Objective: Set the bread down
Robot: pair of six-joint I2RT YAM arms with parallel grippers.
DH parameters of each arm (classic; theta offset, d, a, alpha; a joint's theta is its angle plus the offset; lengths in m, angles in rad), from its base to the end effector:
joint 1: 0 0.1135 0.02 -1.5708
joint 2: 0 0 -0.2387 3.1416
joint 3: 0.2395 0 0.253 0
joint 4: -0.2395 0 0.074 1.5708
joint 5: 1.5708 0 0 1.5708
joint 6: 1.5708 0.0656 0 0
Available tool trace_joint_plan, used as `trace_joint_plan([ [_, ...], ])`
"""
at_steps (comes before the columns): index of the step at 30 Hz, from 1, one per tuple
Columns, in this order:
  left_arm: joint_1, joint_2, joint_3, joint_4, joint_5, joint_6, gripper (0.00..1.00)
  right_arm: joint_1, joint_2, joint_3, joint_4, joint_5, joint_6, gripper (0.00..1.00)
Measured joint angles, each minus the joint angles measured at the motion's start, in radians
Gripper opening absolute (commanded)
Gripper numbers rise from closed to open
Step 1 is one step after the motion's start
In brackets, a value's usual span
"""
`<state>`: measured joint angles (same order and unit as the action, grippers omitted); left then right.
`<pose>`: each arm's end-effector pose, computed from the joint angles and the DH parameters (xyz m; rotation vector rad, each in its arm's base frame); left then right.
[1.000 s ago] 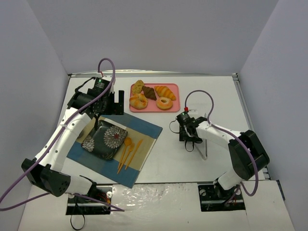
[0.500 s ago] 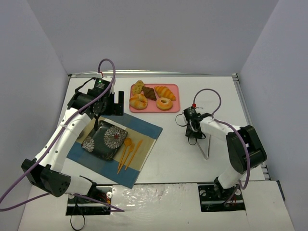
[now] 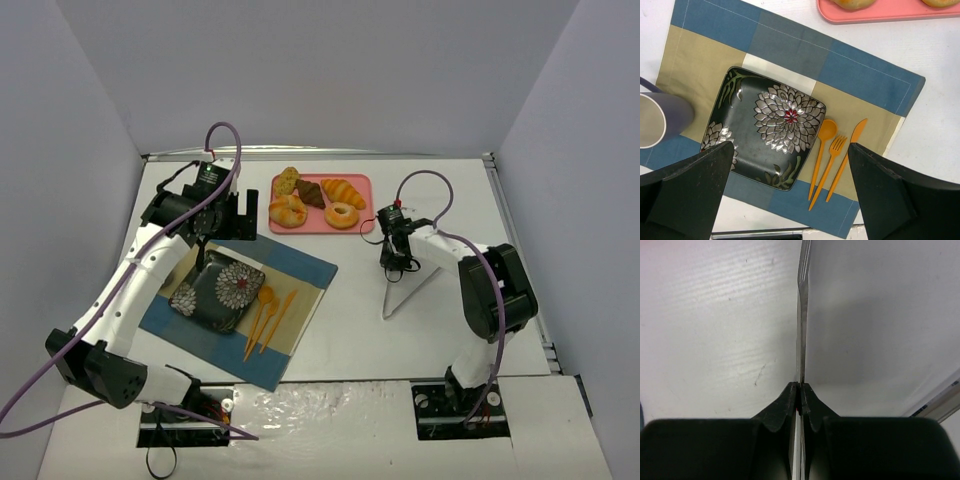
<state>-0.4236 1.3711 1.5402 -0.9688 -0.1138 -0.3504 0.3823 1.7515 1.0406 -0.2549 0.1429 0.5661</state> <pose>0.2782 -0.1173 0.3482 0.0321 2.3766 -0.2386 0.3443 0.1284 0.1191 0.2888 2.5173 0.1997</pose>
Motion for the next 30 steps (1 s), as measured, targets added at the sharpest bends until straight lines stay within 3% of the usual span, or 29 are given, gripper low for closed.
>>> trace_joint_plan([
  [14, 0.000, 0.009, 0.000, 0.000, -0.018, 0.010, 0.97, -0.131, 0.178, 0.228, 0.000, -0.029, -0.077, 0.04],
  [19, 0.000, 0.009, 0.000, 0.000, -0.018, 0.010, 0.97, -0.175, 0.230, 0.309, -0.020, -0.030, -0.106, 0.20],
  [24, 0.000, 0.009, 0.000, 0.000, -0.018, 0.010, 0.97, -0.188, 0.241, 0.359, -0.050, -0.027, -0.125, 0.44],
  [30, 0.000, 0.009, -0.001, 0.002, -0.018, 0.010, 0.97, -0.169, 0.234, 0.373, -0.086, -0.016, -0.127, 0.60],
])
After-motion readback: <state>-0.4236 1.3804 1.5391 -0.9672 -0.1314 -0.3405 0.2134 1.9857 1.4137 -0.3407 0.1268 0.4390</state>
